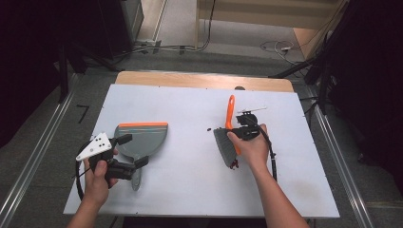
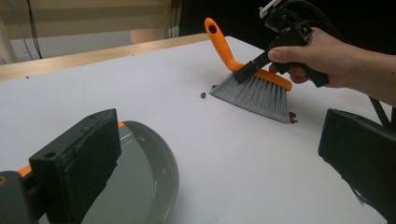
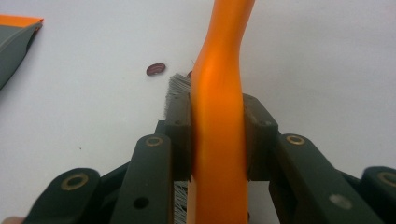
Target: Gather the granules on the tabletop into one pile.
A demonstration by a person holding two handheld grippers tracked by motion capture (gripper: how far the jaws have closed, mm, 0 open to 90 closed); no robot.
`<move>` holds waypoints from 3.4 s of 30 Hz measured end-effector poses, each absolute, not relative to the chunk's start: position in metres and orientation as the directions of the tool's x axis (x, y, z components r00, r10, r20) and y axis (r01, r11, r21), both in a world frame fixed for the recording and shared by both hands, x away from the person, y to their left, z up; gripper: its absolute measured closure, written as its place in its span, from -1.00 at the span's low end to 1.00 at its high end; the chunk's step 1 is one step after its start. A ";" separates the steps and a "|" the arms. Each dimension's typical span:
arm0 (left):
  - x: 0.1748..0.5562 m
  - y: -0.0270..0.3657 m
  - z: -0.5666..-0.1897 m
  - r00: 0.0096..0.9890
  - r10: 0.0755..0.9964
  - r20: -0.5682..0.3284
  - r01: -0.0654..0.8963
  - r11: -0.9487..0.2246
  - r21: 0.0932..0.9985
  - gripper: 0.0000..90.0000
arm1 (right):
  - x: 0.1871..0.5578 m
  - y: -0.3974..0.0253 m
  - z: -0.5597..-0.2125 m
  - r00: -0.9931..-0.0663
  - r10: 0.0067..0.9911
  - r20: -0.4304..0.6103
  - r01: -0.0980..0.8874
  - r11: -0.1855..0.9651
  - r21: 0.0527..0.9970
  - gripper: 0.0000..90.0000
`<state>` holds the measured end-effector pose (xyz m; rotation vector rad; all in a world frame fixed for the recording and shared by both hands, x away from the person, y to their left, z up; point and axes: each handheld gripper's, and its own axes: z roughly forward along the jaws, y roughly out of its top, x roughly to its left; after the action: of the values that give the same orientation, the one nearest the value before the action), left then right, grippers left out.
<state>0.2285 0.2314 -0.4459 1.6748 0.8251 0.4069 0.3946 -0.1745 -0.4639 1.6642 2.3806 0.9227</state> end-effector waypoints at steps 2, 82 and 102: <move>0.228 0.232 -0.446 0.690 0.706 -0.157 0.305 -0.087 0.948 -1.00 | 0.394 -0.175 -0.464 -0.393 0.878 0.275 0.826 0.206 0.525 0.50; 0.232 0.226 -0.446 0.693 0.704 -0.158 0.307 -0.090 0.947 -1.00 | 0.318 -0.184 -0.436 -0.924 0.376 0.068 0.357 0.787 0.503 0.53; 0.231 0.226 -0.445 0.689 0.707 -0.158 0.306 -0.086 0.948 -1.00 | 0.376 -0.186 -0.453 -0.935 0.350 0.046 0.317 0.776 0.546 0.51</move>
<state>0.2315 0.2263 -0.4447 1.6762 0.8278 0.4072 0.3757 -0.1860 -0.4534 0.5466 2.9049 0.8763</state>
